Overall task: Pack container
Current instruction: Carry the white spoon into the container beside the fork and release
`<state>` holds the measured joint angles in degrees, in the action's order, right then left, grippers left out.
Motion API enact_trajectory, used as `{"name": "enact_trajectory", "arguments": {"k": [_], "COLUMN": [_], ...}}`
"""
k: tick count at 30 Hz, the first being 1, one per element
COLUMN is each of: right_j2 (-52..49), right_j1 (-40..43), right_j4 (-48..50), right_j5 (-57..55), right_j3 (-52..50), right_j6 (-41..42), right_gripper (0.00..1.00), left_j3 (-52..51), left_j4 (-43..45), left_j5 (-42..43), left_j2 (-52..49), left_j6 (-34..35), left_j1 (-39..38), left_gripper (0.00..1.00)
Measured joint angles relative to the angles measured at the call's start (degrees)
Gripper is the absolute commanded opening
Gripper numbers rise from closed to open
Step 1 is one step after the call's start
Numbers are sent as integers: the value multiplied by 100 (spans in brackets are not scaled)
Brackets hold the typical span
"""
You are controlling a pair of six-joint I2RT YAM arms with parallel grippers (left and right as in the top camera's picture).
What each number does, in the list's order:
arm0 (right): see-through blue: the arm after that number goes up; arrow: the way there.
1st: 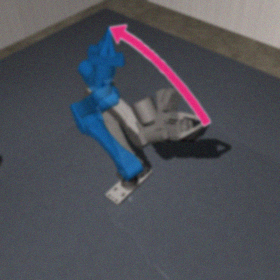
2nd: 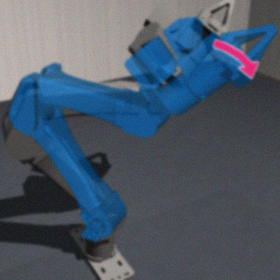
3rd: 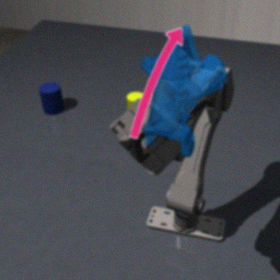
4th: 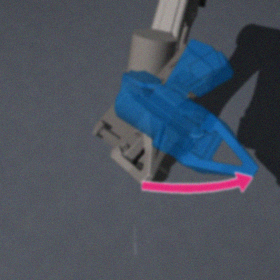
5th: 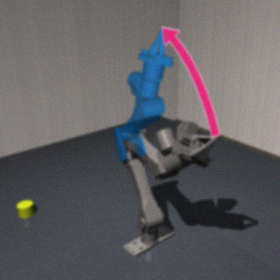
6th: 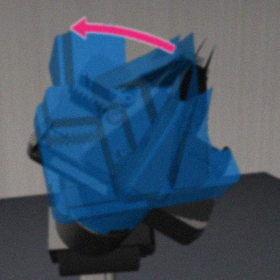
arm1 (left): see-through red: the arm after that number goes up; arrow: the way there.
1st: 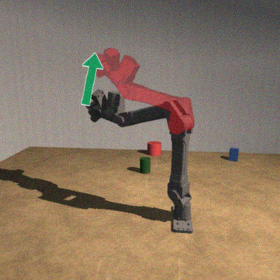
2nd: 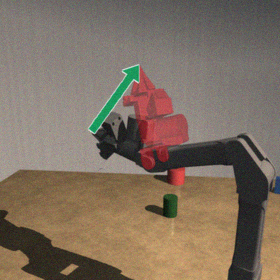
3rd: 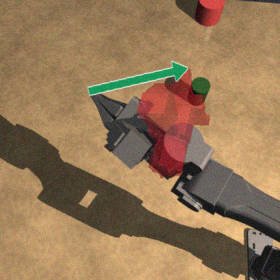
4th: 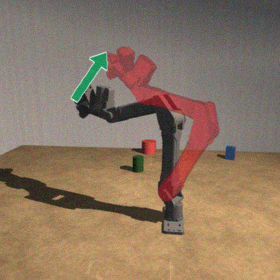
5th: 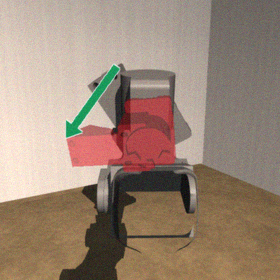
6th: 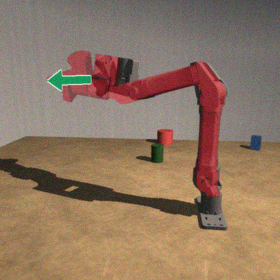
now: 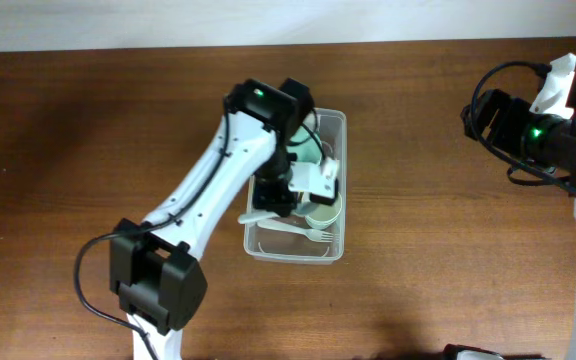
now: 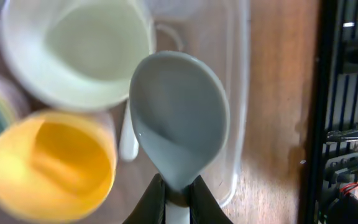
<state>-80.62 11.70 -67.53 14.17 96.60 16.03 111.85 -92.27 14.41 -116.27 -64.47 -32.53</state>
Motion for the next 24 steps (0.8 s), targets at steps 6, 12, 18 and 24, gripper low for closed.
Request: {"name": "enact_trajectory", "arguments": {"k": [6, 12, 18, 24], "right_j2": [0, 0, 0, -2], "right_j1": [0, 0, 0, 0], "right_j4": [0, 0, 0, 0], "right_j5": [0, 0, 0, 0], "right_j3": [0, 0, 0, 0], "right_j6": [-2, -2, 0, -2], "right_gripper": [99, 99, 99, 99], "left_j3": [-188, -678, -721, -356], "left_j4": [136, 424, 498, 382], "left_j5": [136, 111, -42, -195], "left_j2": [0, -2, -2, 7], "left_j6": [-286, -407, -476, -251], "left_j1": [-413, -496, -496, -496], "left_gripper": [7, 28, 100, 100]}}
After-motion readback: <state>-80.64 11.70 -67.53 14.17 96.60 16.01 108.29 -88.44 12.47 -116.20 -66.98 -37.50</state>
